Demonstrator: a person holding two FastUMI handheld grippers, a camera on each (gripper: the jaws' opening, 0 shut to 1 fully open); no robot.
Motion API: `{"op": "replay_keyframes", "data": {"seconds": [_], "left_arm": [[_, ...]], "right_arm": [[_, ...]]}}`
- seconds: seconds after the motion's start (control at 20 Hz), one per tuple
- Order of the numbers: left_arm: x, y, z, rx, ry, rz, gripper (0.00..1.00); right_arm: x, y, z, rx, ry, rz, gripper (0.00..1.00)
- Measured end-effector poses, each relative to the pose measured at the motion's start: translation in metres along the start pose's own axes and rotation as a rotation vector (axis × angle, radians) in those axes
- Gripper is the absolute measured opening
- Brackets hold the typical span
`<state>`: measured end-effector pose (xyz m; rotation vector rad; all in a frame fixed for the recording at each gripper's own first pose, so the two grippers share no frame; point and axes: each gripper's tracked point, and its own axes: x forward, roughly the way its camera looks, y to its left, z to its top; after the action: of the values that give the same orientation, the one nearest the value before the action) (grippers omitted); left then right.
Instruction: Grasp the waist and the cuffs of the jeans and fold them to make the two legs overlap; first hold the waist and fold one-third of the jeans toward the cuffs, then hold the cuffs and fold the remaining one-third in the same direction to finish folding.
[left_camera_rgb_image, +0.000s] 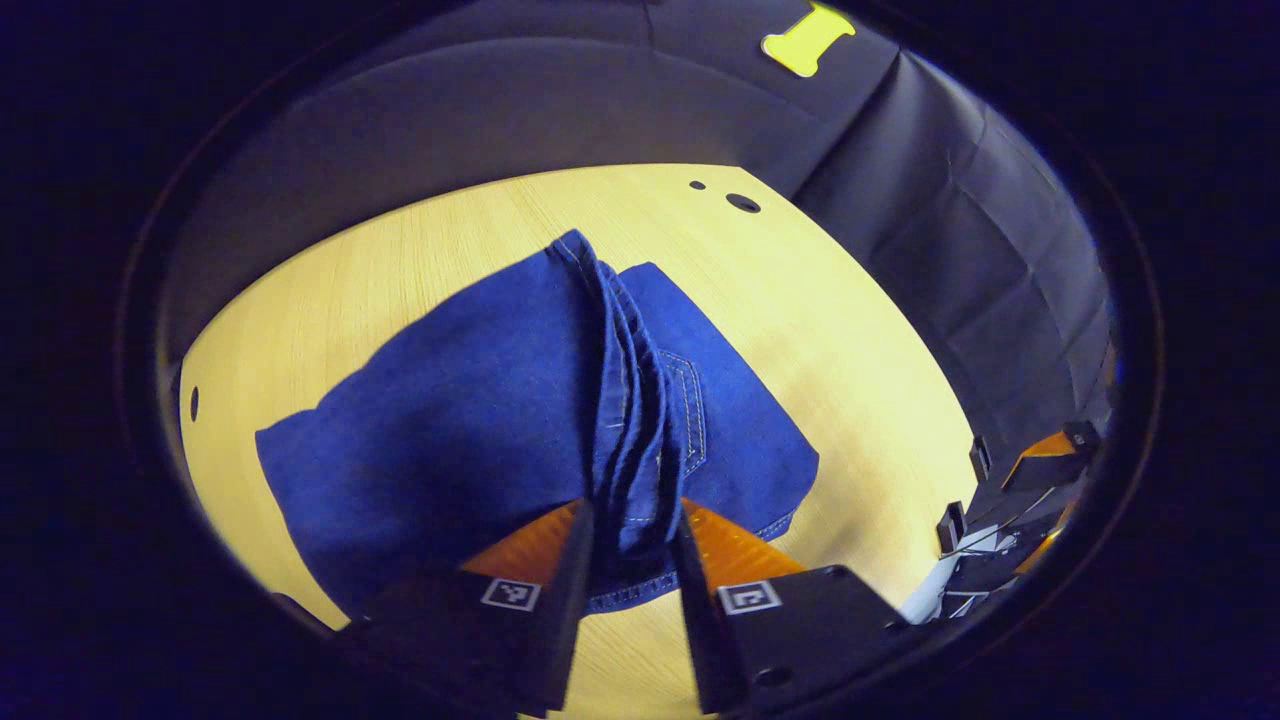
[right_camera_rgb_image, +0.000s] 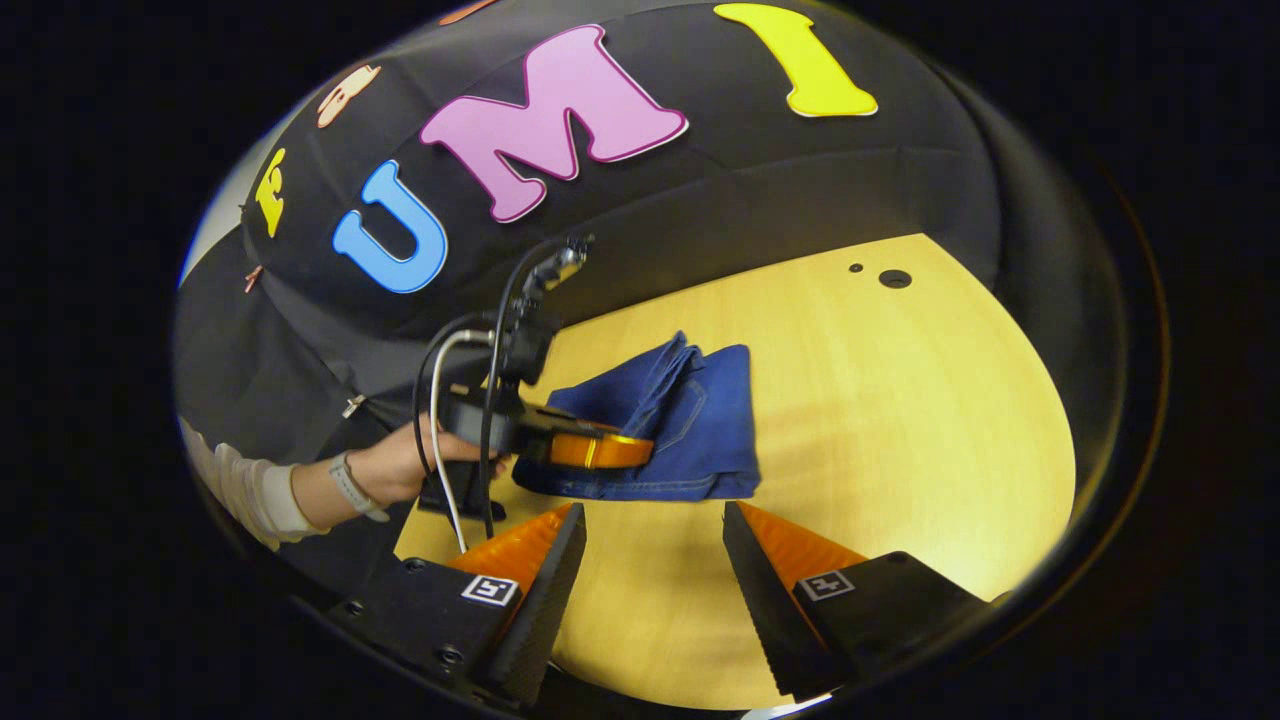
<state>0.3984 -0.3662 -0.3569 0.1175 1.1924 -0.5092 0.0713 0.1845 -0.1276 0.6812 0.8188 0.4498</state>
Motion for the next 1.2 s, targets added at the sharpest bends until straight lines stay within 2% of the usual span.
{"op": "replay_keyframes", "data": {"seconds": [0.05, 0.1, 0.2, 0.25, 0.3, 0.4, 0.5, 0.6, 0.75, 0.85, 0.9, 0.95, 1.05, 1.1, 1.2], "left_arm": [[0.004, -0.004, 0.004, -0.017, -0.039, 0.021, 0.63], [0.002, -0.004, 0.007, -0.019, -0.079, 0.05, 0.83], [-0.022, 0.001, 0.024, -0.03, -0.192, 0.137, 0.87], [-0.041, -0.004, 0.039, -0.035, -0.269, 0.155, 0.99], [-0.064, -0.01, 0.053, -0.034, -0.353, 0.172, 0.98], [-0.129, -0.013, 0.073, -0.007, -0.506, 0.233, 0.98], [-0.195, -0.013, 0.086, 0.028, -0.673, 0.348, 0.97], [-0.255, -0.022, 0.082, 0.04, -0.817, 0.429, 0.97], [-0.308, -0.041, 0.036, 0.01, -0.876, 0.496, 0.96], [-0.352, -0.053, 0.005, 0.005, -0.944, 0.543, 0.96], [-0.374, -0.056, -0.013, 0.015, -0.974, 0.576, 0.98], [-0.391, -0.058, -0.029, 0.025, -0.996, 0.623, 0.99], [-0.43, -0.06, -0.061, -0.01, -1.034, 0.712, 0.99], [-0.45, -0.067, -0.076, -0.05, -1.064, 0.729, 0.99], [-0.474, -0.094, -0.094, -0.089, -1.109, 0.664, 0.98]], "right_arm": [[0.0, -0.01, 0.003, -0.018, -0.008, -0.016, 0.73], [0.0, -0.018, 0.007, -0.036, -0.018, -0.03, 0.86], [0.0, -0.029, 0.016, -0.071, -0.042, -0.043, 0.87], [-0.003, -0.031, 0.019, -0.089, -0.051, -0.043, 0.75], [-0.005, -0.033, 0.022, -0.106, -0.06, -0.044, 0.9], [-0.015, -0.034, 0.034, -0.154, -0.105, -0.071, 0.9], [-0.032, -0.022, 0.05, -0.197, -0.183, -0.082, 0.92], [-0.054, -0.004, 0.062, -0.254, -0.265, -0.093, 0.95], [-0.112, 0.035, 0.08, -0.367, -0.397, -0.128, 0.97], [-0.151, 0.056, 0.094, -0.436, -0.491, -0.208, 0.97], [-0.17, 0.065, 0.089, -0.465, -0.509, -0.247, 0.97], [-0.187, 0.083, 0.082, -0.498, -0.528, -0.253, 0.97], [-0.221, 0.128, 0.067, -0.571, -0.587, -0.216, 0.98], [-0.24, 0.146, 0.062, -0.6, -0.615, -0.2, 0.98], [-0.27, 0.167, 0.06, -0.629, -0.674, -0.192, 0.96]]}}
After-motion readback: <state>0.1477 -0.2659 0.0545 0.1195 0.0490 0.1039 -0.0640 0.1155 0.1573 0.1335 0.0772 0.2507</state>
